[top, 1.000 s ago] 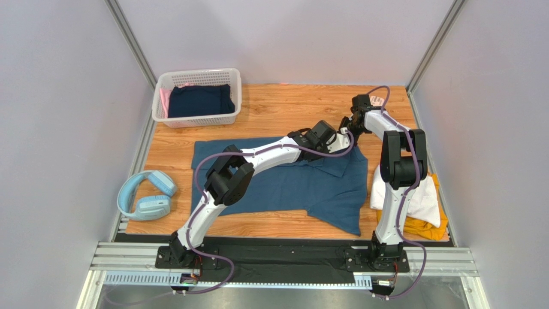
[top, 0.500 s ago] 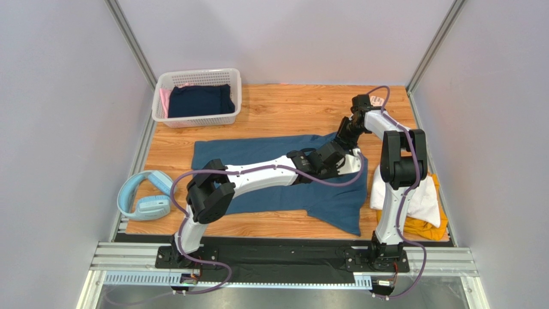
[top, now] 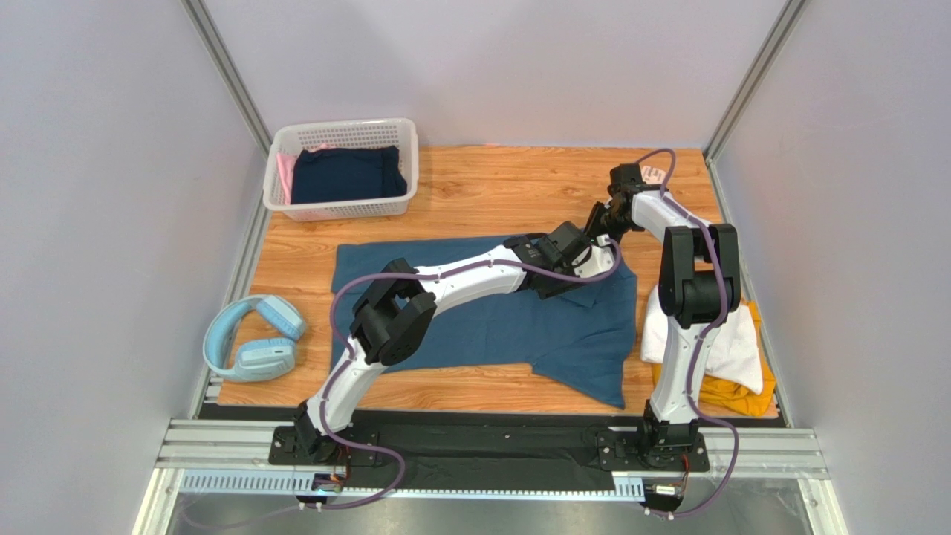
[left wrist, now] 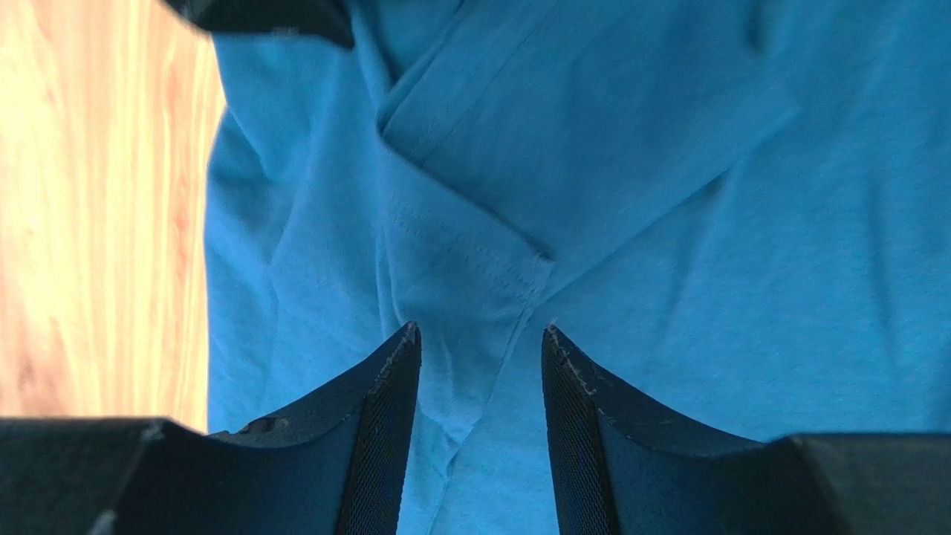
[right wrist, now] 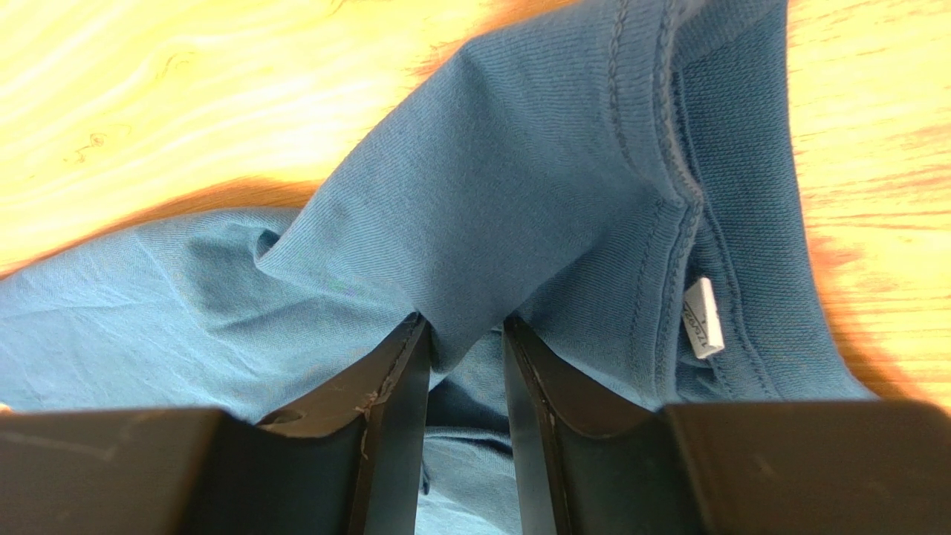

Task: Fold and stack the t-shirts
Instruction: Fold the flattened tshirt in 1/3 of the way

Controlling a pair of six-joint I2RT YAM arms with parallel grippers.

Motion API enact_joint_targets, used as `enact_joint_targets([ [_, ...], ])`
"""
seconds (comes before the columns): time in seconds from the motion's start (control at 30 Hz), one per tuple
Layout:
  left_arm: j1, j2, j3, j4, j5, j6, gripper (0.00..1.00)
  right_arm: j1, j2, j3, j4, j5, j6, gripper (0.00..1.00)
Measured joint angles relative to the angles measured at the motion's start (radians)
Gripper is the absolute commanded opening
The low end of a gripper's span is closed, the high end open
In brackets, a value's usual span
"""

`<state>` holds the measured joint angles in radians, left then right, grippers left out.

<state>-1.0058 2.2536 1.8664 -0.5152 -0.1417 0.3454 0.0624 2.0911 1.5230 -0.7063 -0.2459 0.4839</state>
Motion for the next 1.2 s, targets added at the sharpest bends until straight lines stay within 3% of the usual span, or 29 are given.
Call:
enact_joint_targets([
  [0.67, -0.052, -0.006, -0.023, -0.041, 0.02, -0.036, 0.5, 0.0, -0.001, -0.002, 0.002, -0.002, 0.002, 0.36],
  [0.97, -0.034, 0.006, 0.069, -0.077, 0.038, -0.054, 0.46, 0.0, -0.002, -0.005, 0.005, -0.002, 0.002, 0.36],
  [1.1, -0.018, 0.039, 0.118, -0.094, 0.052, -0.061, 0.39, 0.0, -0.002, -0.005, 0.005, -0.002, 0.002, 0.36],
  [1.2, -0.006, 0.054, 0.117, -0.111, 0.062, -0.071, 0.41, 0.0, -0.002, -0.005, 0.005, -0.002, 0.002, 0.36],
])
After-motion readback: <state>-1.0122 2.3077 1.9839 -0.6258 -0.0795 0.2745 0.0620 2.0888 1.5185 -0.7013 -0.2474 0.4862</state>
